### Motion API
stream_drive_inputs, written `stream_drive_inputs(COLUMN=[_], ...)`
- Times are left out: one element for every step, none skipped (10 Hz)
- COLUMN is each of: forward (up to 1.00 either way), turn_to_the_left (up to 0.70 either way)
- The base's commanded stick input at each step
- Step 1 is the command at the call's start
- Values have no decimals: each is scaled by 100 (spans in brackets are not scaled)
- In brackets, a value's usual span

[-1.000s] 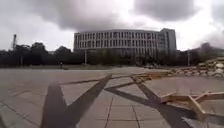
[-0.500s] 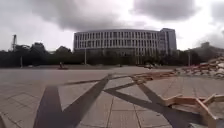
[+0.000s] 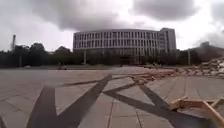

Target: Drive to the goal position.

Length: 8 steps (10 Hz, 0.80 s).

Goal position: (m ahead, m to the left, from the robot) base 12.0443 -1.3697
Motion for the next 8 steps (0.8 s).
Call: stream_drive_inputs(forward=[30,30,30,30,30,30,30,30], turn_to_the_left=[-2,-2,-2,-1,-1,-2,-2,-2])
